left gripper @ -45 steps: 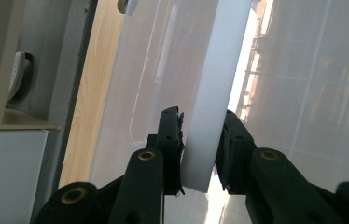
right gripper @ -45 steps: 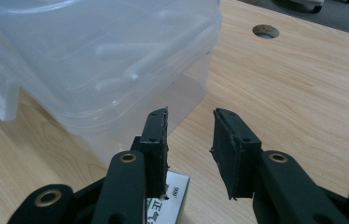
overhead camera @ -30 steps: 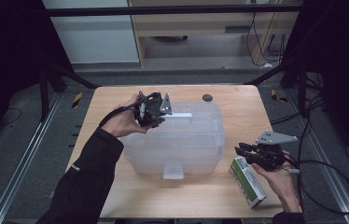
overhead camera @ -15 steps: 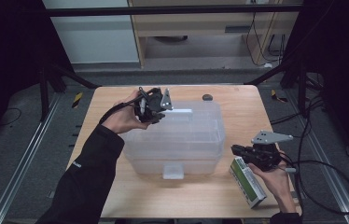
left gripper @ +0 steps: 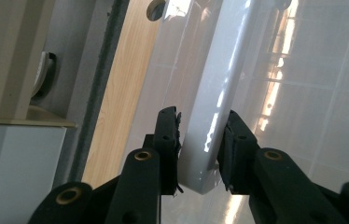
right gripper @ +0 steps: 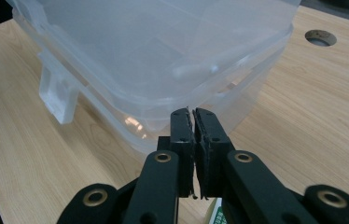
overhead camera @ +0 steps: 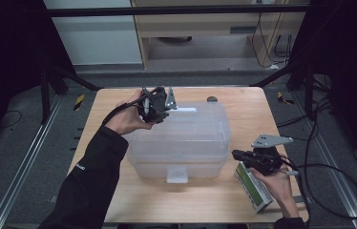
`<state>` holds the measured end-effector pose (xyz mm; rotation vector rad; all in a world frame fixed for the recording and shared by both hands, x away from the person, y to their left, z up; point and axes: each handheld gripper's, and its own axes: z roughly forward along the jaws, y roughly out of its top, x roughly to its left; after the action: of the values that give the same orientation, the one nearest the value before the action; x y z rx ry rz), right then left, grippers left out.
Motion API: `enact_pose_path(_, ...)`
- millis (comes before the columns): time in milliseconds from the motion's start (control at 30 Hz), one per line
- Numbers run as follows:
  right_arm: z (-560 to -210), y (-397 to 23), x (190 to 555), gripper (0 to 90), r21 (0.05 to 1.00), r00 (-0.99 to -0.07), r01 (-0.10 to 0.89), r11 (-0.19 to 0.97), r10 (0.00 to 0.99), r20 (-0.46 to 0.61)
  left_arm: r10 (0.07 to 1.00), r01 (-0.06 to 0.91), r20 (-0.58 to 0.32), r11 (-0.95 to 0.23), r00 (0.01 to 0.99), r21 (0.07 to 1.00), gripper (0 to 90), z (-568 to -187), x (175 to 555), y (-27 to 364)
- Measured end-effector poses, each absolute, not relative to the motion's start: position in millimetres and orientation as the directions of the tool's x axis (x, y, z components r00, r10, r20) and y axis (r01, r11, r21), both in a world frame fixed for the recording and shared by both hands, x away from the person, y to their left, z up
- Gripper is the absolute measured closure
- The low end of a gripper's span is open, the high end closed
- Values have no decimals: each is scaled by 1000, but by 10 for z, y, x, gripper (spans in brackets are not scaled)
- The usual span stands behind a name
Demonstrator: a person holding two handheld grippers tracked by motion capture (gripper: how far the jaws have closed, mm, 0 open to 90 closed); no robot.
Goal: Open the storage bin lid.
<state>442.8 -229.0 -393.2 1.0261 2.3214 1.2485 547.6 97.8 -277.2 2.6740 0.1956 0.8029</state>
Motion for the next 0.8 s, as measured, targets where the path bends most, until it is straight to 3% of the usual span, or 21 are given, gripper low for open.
enact_pose_path(800,-3997,-2169,4510,900,812,-705,463,354,702,96,273,63,509,-918,816,392,695,-2688,5656,972)
